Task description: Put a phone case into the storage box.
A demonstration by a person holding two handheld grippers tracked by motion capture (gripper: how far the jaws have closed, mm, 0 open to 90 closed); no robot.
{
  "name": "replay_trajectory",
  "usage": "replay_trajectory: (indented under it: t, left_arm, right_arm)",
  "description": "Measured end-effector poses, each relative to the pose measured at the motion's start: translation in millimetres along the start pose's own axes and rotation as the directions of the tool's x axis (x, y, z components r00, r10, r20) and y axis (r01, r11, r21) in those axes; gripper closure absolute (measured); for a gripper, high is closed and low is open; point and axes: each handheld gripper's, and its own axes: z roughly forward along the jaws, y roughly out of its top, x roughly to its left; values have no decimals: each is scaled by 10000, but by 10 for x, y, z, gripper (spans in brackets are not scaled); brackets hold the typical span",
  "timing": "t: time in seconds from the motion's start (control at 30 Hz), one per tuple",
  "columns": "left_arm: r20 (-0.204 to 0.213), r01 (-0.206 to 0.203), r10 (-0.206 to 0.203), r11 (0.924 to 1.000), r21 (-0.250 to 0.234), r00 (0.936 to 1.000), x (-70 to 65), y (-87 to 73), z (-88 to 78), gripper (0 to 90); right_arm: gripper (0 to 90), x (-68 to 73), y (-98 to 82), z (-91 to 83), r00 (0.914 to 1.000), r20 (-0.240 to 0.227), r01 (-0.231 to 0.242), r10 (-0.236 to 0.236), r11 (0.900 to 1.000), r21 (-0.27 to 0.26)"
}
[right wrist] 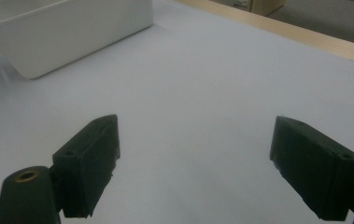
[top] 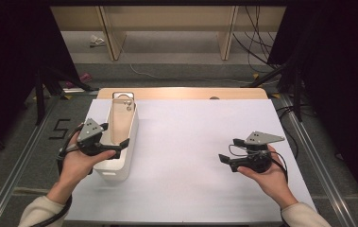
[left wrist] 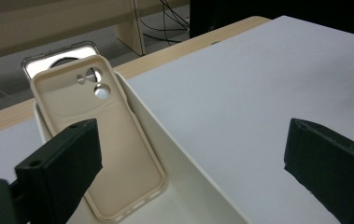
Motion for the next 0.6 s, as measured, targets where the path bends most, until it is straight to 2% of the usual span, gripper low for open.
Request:
replay_trajectory:
  t: [0.37, 0.6]
  left_arm:
    - [113, -170, 168, 9997, 189, 9998, -141, -110, -65, 8]
    - [110, -477, 476, 9987, 174, 9988, -217, -180, -107, 7]
  right_arm:
    - [168, -27, -13, -32, 10000, 48, -32, 32, 10000, -11]
    - [168, -39, -25, -53, 9999, 71, -90, 90, 9999, -73]
